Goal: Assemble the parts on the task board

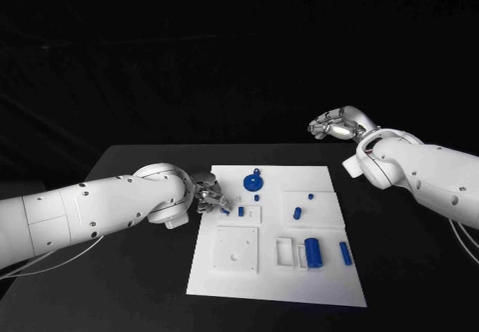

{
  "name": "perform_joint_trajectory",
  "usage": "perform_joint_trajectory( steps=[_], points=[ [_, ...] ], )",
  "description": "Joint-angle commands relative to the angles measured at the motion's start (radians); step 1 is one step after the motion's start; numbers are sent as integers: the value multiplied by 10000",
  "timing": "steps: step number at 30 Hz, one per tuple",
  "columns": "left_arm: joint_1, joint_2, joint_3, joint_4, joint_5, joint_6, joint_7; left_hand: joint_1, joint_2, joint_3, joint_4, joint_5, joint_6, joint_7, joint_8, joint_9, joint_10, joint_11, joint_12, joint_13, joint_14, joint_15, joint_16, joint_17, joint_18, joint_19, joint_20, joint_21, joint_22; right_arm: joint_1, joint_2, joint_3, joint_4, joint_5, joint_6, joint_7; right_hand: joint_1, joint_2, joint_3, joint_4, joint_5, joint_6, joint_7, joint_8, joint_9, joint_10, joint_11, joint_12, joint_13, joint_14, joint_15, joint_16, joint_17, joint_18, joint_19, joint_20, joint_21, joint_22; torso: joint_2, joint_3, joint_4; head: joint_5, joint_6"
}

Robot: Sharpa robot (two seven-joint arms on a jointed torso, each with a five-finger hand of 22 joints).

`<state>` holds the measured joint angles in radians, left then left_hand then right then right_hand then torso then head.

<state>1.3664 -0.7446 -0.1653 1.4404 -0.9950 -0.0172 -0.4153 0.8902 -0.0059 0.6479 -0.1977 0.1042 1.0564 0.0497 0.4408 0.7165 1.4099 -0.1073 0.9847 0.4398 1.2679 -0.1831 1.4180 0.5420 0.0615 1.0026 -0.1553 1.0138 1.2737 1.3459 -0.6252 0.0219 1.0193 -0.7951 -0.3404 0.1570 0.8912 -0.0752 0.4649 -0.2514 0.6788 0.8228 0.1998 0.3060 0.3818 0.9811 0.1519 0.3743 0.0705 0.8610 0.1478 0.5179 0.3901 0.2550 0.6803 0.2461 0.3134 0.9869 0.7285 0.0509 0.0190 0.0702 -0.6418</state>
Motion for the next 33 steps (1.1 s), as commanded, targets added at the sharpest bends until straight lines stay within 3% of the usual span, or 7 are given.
perform_joint_trajectory(
  steps=[1,33],
  points=[
    [-35,3,-50,50,60,87,-106,-21,58,29,51,31,1182,-534,77,5,45,-53,45,16,135,-201,59,14,-94,26,-1187,53,11,-9,7,6,13,-21,125,82,-29,20,9,46,55,-82,10,-9,-10,-23,24,-67,-10,-78,11,53,-16,68,-90,-8,-12,10,0,3,1,10,-3],
    [-58,-20,-97,147,-599,554,-260,-22,47,70,-22,128,1208,-571,216,34,36,-89,161,65,145,-225,152,62,-75,40,-1199,78,45,-16,0,6,6,-21,157,77,-26,21,2,46,69,-88,12,-8,-13,-29,29,-71,-11,-84,14,56,-23,68,-97,-4,-11,13,2,-5,0,11,-56]
  ],
)
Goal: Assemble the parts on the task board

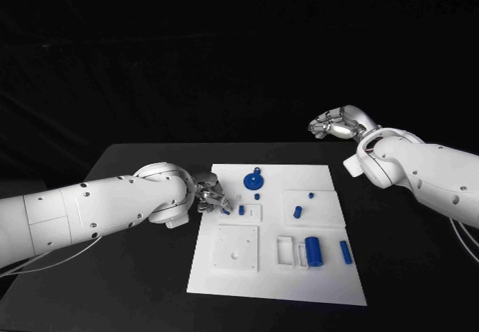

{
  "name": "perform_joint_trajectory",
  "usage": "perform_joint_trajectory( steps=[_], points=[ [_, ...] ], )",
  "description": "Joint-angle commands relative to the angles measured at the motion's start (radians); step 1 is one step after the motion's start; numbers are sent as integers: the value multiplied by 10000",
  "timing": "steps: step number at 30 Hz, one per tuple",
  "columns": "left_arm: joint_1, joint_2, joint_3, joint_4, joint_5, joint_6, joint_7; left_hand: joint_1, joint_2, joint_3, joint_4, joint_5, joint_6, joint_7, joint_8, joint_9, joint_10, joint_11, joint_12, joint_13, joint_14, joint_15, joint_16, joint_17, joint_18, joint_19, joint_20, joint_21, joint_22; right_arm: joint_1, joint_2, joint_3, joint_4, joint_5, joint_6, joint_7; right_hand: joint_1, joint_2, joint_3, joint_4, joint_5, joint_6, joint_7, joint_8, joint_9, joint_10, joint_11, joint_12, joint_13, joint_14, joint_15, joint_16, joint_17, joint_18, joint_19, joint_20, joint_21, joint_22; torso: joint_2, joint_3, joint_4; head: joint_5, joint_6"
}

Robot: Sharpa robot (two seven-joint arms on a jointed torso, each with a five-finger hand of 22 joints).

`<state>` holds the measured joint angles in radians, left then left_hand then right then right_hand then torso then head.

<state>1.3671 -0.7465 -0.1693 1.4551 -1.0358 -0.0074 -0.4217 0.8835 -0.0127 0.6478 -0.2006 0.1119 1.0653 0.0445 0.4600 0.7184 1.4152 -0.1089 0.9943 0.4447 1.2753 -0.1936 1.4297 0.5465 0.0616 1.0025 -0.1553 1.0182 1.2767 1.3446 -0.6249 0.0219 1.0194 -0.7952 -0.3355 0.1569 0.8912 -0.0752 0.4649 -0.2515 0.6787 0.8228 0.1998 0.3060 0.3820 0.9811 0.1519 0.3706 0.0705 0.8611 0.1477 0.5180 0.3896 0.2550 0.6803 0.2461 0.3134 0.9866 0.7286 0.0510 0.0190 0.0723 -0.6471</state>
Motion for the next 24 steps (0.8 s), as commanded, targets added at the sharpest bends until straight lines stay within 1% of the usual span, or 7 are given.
perform_joint_trajectory(
  steps=[1,5,20,24],
  points=[
    [-65,0,-57,1,-192,464,-197,49,116,74,1,53,1118,-521,28,15,-19,-73,67,17,70,-121,36,18,-75,41,-1199,35,16,-2,-4,6,7,-20,108,79,-26,21,2,46,71,-89,13,-8,-15,-29,29,-33,-11,-85,15,56,-18,68,-98,-3,-11,16,1,-6,0,-10,-3],
    [-65,-1,-57,-4,-221,511,-217,64,116,85,-25,59,1111,-522,40,15,-25,-75,76,20,67,-121,43,22,-73,41,-1200,37,20,-3,-4,6,9,-20,112,82,-26,21,1,46,73,-90,14,-8,-16,-29,30,-34,-11,-87,15,57,-19,68,-99,-3,-11,17,3,-4,3,-15,-21],
    [-65,6,-57,-27,-264,690,-293,82,132,104,-72,112,1099,-525,73,16,-38,-78,101,27,61,-122,60,30,-72,41,-1197,41,29,-7,-8,6,7,-20,112,83,-30,18,-8,48,80,-92,15,-6,-17,-31,32,-35,-11,-90,17,59,-23,68,-103,0,-11,18,3,-5,0,-23,-17],
    [-65,24,-57,-58,-229,707,-273,66,136,99,-69,120,1096,-524,81,16,-39,-77,108,29,60,-122,64,32,-74,43,-1195,43,31,-8,-12,6,11,-20,113,84,-29,20,-8,48,83,-92,15,-6,-18,-31,32,-35,-11,-90,17,60,-24,68,-104,0,-11,19,4,2,4,-22,-26]
  ],
)
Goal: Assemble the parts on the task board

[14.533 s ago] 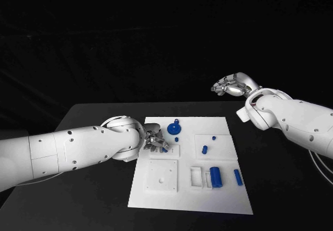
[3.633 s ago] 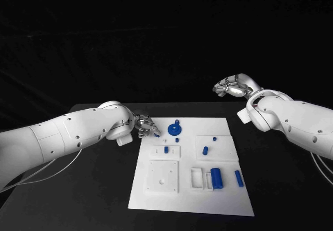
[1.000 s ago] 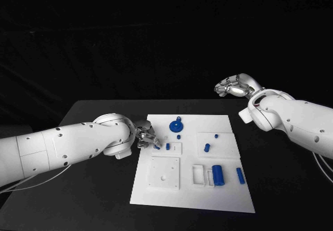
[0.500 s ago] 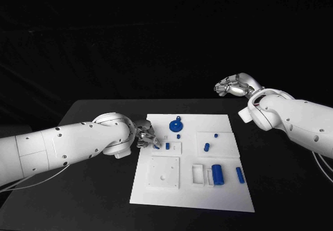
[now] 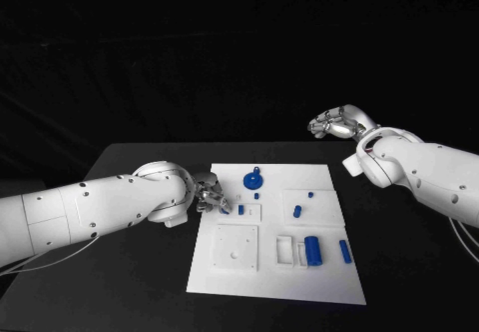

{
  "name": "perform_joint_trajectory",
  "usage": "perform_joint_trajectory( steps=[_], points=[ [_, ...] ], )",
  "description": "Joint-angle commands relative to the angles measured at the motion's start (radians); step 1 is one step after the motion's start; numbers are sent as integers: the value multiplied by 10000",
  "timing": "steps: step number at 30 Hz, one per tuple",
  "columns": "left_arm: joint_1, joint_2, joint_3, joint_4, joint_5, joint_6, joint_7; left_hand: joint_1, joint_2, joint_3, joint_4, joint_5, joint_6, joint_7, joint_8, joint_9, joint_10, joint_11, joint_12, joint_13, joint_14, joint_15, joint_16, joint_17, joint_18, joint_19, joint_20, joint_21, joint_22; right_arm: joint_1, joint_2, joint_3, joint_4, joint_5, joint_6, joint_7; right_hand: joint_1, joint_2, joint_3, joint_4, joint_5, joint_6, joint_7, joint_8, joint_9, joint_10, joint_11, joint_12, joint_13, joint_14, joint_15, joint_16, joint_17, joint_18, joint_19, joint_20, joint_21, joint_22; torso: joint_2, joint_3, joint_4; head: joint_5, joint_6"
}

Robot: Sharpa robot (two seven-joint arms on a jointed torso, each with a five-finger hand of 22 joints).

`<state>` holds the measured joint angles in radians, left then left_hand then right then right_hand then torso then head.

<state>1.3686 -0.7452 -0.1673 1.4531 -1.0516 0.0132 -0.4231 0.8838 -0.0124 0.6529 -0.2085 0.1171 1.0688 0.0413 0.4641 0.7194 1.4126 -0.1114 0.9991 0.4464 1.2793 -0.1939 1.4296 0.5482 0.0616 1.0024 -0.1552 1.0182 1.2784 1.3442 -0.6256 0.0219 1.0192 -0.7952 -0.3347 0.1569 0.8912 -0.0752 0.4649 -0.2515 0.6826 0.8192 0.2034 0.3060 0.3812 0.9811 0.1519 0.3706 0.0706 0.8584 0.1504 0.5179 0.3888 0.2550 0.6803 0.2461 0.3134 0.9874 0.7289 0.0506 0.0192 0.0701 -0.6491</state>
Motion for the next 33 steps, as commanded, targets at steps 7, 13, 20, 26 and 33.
perform_joint_trajectory(
  steps=[7,13,20,26,33],
  points=[
    [-79,89,-77,-129,-46,441,-255,-331,177,-82,305,-507,1083,-505,143,-16,-40,-58,142,38,4,-118,105,33,-74,45,-1190,33,26,-5,0,6,17,-20,101,86,-29,23,-8,53,72,-58,-21,-4,-12,-33,33,-36,-11,-66,-9,63,-20,68,-108,1,-12,12,0,15,3,2,10],
    [-77,198,-75,-208,-52,473,-266,-365,187,-75,358,-571,1078,-507,158,-26,-48,-61,152,38,0,-121,109,33,-67,45,-1193,30,29,-5,0,6,19,-20,96,87,-29,25,-7,60,133,-59,-20,-1,-15,-34,33,-37,-11,-68,-8,67,-26,68,-110,3,-11,15,-2,13,-4,4,3],
    [-75,291,-74,-216,-105,776,-321,-323,209,-44,334,-561,1078,-514,174,-31,-48,-69,166,42,4,-125,120,38,-55,45,-1201,33,36,-5,1,6,31,-20,105,84,-27,25,-6,64,177,-61,-20,1,-17,-35,33,-38,-10,-70,-8,71,-30,68,-112,3,-10,16,0,11,-7,-13,-16],
    [-74,300,-74,-204,-141,884,-346,-295,171,-43,285,-564,1077,-517,189,-37,-48,-71,182,46,7,-127,133,44,-51,45,-1202,40,46,-8,0,6,23,-20,106,84,-27,23,-6,65,202,-61,-20,2,-18,-35,33,-38,-10,-71,-8,73,-33,68,-113,3,-9,17,2,13,3,-23,-26],
    [-74,309,-74,-156,-146,869,-330,-285,106,-65,238,-582,1079,-517,206,-43,-49,-72,197,51,6,-127,144,48,-49,44,-1201,47,56,-13,-4,6,31,-20,103,88,-27,21,-7,66,213,-62,-20,3,-19,-35,34,-38,-10,-72,-7,74,-35,68,-114,4,-9,18,2,6,2,-34,-31]
  ],
)
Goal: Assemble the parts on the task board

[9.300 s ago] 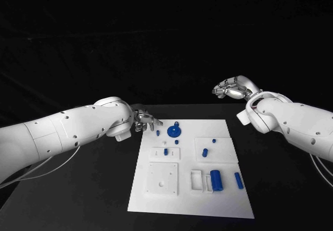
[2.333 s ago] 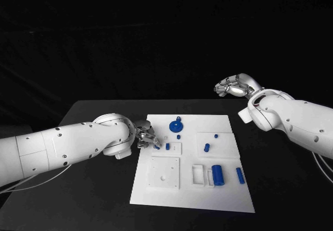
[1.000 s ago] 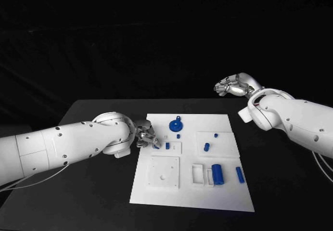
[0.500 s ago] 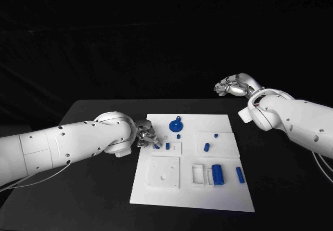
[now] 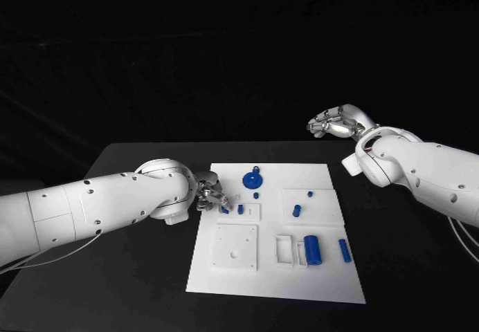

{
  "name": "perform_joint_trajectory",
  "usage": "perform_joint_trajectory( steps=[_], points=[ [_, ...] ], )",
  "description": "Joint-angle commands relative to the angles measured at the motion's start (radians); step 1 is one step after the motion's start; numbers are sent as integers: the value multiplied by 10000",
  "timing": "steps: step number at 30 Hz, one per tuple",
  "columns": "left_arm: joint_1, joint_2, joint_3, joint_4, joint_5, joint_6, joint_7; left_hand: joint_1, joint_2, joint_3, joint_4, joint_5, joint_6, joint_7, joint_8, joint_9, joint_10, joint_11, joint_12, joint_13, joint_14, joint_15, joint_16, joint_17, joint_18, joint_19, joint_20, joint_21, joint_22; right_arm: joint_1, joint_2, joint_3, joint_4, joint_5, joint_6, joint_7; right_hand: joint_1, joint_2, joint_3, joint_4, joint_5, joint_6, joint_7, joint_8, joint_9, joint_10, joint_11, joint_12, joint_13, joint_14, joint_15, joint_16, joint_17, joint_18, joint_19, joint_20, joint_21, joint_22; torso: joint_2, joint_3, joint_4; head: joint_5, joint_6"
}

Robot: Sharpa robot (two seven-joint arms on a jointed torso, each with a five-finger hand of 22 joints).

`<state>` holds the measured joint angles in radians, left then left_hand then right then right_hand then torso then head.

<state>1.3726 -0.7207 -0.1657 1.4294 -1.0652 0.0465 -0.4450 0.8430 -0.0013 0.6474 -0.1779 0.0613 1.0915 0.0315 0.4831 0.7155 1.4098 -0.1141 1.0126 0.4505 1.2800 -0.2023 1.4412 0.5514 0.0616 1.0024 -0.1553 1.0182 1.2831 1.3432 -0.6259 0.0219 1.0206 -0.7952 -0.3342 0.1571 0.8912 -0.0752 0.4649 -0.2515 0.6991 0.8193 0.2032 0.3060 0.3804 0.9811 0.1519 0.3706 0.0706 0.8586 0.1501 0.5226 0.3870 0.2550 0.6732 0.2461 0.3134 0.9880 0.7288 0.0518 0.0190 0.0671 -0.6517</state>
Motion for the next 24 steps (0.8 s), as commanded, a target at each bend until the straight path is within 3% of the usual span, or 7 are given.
perform_joint_trajectory(
  steps=[1,8,14,15,16,17,24],
  points=[
    [-115,69,-90,82,-10,513,-110,118,-18,-20,-70,-34,852,-419,20,-6,-23,-45,65,11,-1,-42,29,17,-50,45,-1200,49,12,-5,-2,6,17,-20,97,85,-27,21,-7,66,50,-63,-18,3,-11,-35,34,-39,-10,-74,-5,28,-16,68,-43,4,-9,11,4,-6,5,0,1],
    [-115,97,-89,80,-86,316,-42,57,-73,-85,-48,-102,857,-417,41,-11,-25,-42,81,16,-3,-39,40,22,-53,52,-1195,54,17,-6,-2,6,19,-20,90,89,-27,19,-9,67,58,-64,-18,4,-12,-36,34,-39,-10,-75,-5,29,-18,68,-44,4,-9,12,2,-7,3,-1,17],
    [-115,127,-88,78,-113,419,-26,129,76,-47,-60,9,930,-457,124,-6,9,-81,165,49,46,-51,118,56,-30,96,-1209,78,31,-8,-5,6,20,-20,92,91,-28,19,-10,68,64,-64,-18,5,-12,-36,34,-39,-10,-76,-4,30,-19,68,-45,4,-8,13,2,-2,-2,-2,12],
    [-115,132,-87,77,-119,445,-30,97,137,-40,-45,226,943,-460,154,-12,5,-95,201,63,54,-55,147,69,-31,103,-1203,86,41,-8,-4,6,19,-20,89,91,-28,19,-10,68,66,-64,-18,5,-13,-36,34,-39,-10,-76,-4,30,-19,68,-45,4,-8,13,2,1,0,-5,7],
    [-115,140,-87,73,-121,499,-33,8,281,-3,-137,1355,971,-496,218,-10,-14,-79,266,91,46,-56,197,94,-37,96,-1190,112,71,-9,-3,6,20,-20,88,93,-28,20,-10,69,67,-64,-18,5,-13,-36,34,-39,-10,-76,-4,31,-19,68,-45,4,-8,13,2,2,0,-8,10],
    [-115,144,-87,72,-122,518,-37,-31,320,-8,-217,1541,968,-482,236,-18,-26,-102,288,98,41,-55,208,99,-33,95,-1192,121,83,-9,-3,6,21,-20,92,93,-28,20,-10,69,68,-64,-18,5,-13,-36,35,-39,-10,-76,-4,31,-20,68,-45,4,-8,13,0,3,-1,-13,17],
    [-115,169,-87,75,-189,624,-46,-97,387,12,-378,1797,976,-492,281,-41,-37,-114,342,112,42,-56,238,109,-24,102,-1194,134,103,-9,-4,6,25,-20,90,94,-28,23,-10,73,89,-64,-18,7,-14,-36,34,-39,-10,-77,-4,33,-22,68,-46,5,-8,14,0,8,-3,-20,10]
  ],
)
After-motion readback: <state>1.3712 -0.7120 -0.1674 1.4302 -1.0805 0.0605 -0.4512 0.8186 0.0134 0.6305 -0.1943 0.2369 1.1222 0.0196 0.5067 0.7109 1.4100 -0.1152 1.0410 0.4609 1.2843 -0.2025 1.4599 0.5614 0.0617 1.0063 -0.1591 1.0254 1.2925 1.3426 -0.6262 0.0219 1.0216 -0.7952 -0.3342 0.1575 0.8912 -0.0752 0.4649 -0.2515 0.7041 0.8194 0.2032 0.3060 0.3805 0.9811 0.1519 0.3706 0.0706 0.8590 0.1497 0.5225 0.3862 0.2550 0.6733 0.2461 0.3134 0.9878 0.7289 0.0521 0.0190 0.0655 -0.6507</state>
